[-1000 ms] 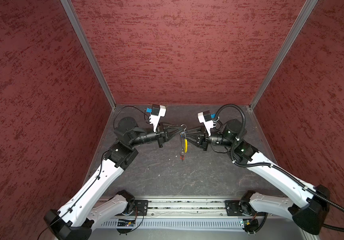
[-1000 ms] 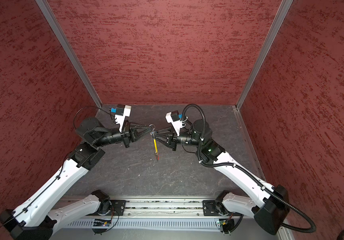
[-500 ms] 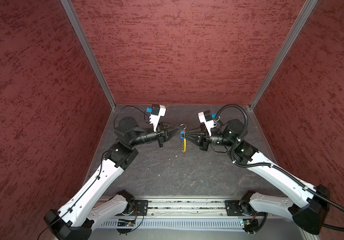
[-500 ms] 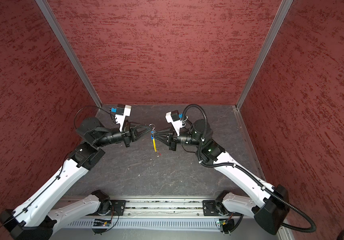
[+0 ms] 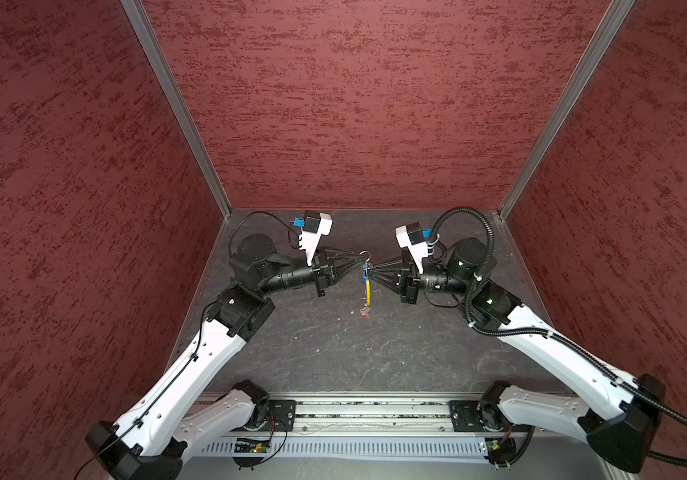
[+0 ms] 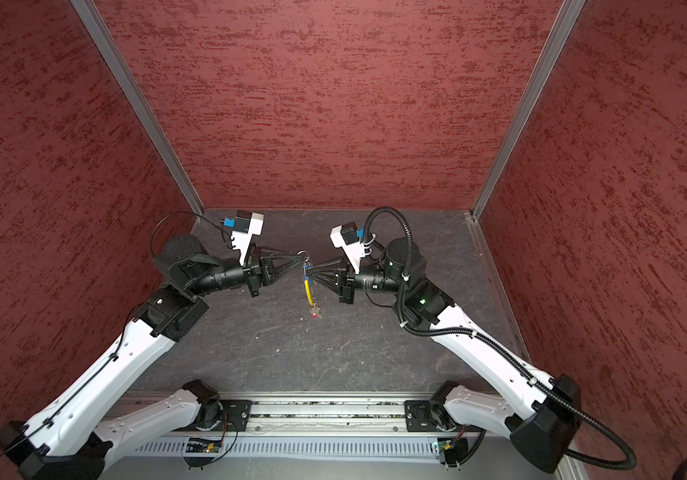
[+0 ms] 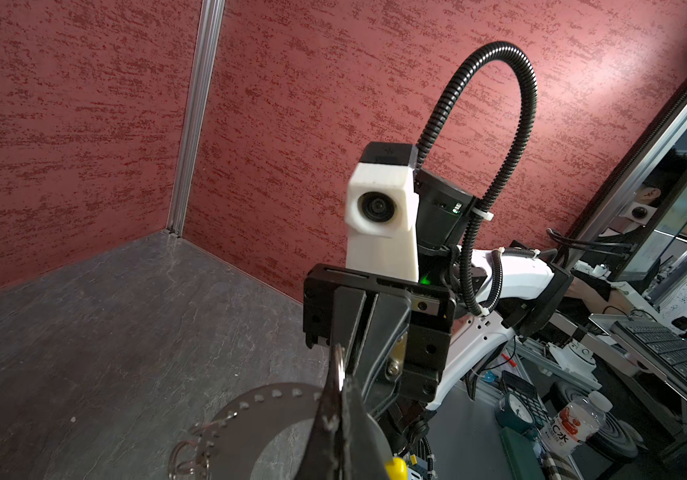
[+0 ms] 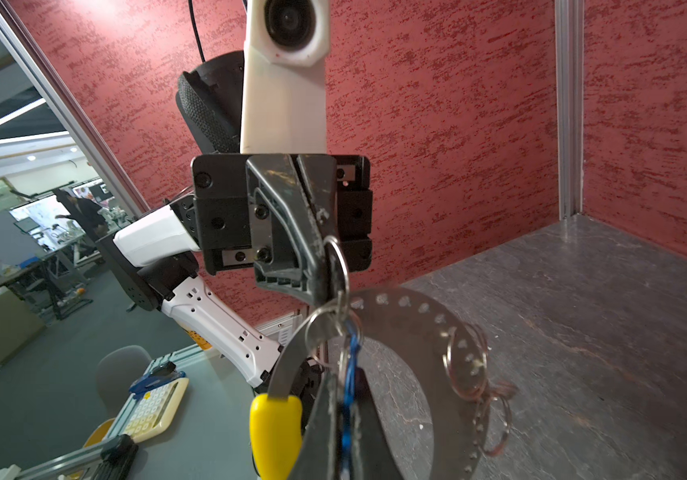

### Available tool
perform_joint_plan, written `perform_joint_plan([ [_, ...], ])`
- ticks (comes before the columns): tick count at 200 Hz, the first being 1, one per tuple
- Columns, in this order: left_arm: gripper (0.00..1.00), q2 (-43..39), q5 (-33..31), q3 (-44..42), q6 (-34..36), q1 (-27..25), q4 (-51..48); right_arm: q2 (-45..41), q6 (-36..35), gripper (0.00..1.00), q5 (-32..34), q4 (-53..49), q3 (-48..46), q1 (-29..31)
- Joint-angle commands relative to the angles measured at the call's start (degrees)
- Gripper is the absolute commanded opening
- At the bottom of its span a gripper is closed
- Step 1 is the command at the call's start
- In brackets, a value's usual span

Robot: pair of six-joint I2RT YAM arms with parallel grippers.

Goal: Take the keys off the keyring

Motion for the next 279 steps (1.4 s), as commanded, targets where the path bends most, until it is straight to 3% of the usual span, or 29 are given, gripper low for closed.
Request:
perform_joint_plan([
  [1,0.00,-1.21,0.48,1.76,2.34,-0.19,-3.05,-1.84,-5.62,0.00,3.08,-6.86,3.62,0.26],
  [90,0.00,-1.96,3.54,3.37,5.73,-0.19,-8.37,-0.64,-17.05,0.00,7.27,-19.00,11.58,0.21],
  [199,0.00,-2.26,12.20,3.03,5.49,-0.19,-7.45,1.58,-21.36,0.00,4.56,-24.10,16.06,0.10],
  [279,0.00,-3.04,15.44,0.47,-1.25,0.14,3.12,2.39,-19.79,0.00,0.61,-21.91,14.99,0.09],
])
